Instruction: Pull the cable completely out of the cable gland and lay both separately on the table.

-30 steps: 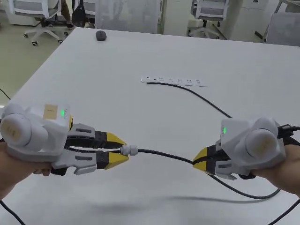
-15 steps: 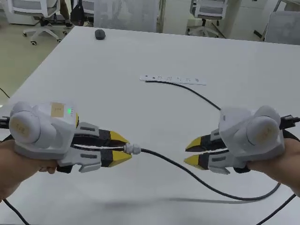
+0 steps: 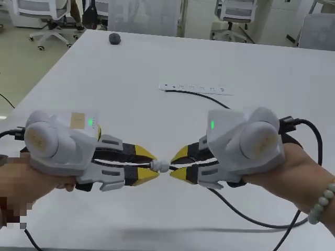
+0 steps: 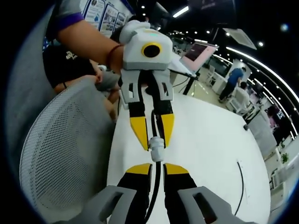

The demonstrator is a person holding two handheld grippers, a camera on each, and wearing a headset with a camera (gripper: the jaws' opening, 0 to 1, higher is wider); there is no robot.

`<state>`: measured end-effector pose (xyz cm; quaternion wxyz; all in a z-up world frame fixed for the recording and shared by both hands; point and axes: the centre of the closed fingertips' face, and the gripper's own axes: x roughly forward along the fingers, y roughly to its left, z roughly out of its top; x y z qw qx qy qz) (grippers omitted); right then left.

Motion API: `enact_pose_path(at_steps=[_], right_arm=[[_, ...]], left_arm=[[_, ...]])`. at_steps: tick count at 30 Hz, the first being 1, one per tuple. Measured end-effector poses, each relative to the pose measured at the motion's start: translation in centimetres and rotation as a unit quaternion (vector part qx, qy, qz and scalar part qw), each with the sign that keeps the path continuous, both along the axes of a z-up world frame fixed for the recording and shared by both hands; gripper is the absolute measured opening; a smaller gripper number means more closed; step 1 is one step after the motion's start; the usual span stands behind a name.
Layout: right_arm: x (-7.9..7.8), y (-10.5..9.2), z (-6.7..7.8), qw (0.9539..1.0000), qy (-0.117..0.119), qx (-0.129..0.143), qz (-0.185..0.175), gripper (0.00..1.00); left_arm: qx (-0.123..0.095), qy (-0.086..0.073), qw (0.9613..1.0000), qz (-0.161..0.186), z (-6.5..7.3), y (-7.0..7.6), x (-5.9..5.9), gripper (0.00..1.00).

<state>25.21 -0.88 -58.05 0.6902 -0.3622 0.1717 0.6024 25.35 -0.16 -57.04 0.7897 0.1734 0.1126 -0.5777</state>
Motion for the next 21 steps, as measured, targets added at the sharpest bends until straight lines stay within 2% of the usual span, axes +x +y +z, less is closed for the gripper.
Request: enact_pose_path(at_steps=[3, 9, 17, 21], right_arm=[[0.0, 0.0, 0.0, 1.0000, -0.001, -0.002, 0.002, 0.00], [0.2, -0.3, 0.2, 0.9999, -0.008, 0.005, 0.005, 0.00], [1.2, -2.6, -0.4, 0.9998, -0.013, -0.010, -0.012, 0.00], [1.8, -3.9, -1.0, 0.9995, -0.008, -0.017, -0.024, 0.00]], left_arm=[[0.001, 0.000, 1.0000, -0.002, -0.1, 0.0, -0.1, 0.15], [-0.002, -0.002, 1.0000, -0.002, 0.1, 0.0, 0.1, 0.15], [-0.001, -0.007, 1.0000, 0.004, 0.2, 0.7, 0.6, 0.15], [0.000, -0.009, 0.9999, 0.006, 0.1, 0.9, 0.7, 0.15]])
